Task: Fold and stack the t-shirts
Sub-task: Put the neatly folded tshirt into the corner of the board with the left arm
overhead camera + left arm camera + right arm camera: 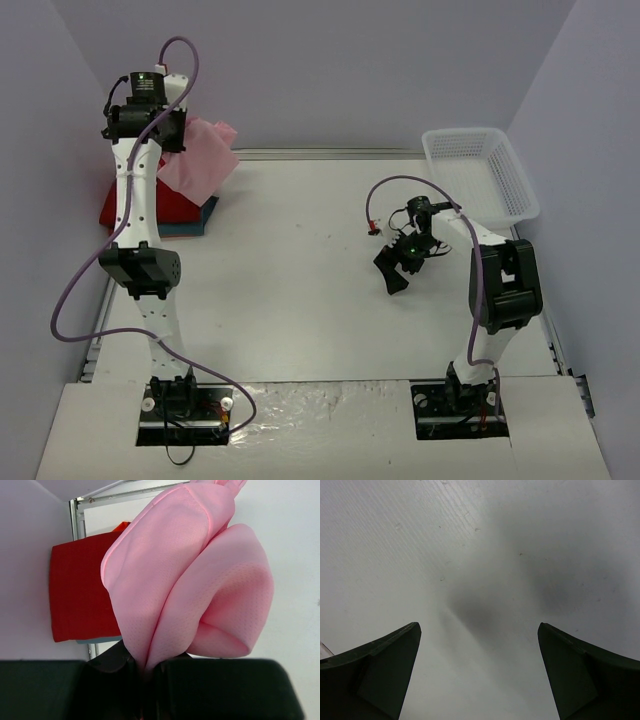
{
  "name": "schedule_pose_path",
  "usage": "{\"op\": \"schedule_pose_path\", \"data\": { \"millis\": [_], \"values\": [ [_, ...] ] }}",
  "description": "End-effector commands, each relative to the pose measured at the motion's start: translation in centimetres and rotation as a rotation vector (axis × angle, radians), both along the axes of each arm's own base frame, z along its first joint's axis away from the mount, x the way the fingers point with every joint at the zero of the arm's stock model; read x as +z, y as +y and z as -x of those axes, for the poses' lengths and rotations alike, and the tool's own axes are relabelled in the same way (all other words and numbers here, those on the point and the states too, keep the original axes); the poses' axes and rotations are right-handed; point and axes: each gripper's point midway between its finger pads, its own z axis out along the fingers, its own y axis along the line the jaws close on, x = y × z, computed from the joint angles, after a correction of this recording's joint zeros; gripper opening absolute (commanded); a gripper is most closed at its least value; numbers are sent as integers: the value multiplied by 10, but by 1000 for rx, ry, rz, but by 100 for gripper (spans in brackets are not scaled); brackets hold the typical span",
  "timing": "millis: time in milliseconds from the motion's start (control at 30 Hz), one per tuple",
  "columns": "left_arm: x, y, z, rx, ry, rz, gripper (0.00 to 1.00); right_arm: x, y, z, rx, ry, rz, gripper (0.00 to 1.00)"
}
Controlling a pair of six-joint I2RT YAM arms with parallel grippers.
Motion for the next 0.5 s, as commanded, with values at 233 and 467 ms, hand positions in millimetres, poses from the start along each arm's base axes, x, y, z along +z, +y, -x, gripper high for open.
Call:
{"op": "schedule_pose_path", "data": {
  "millis": [233,467],
  "values": [
    [8,34,1,85,-32,-46,2,-10,-7,11,-14,57,32,100],
    [-4,49,-6,126,-16,-72,2,-12,-8,12,-17,64,42,100]
  ]
}}
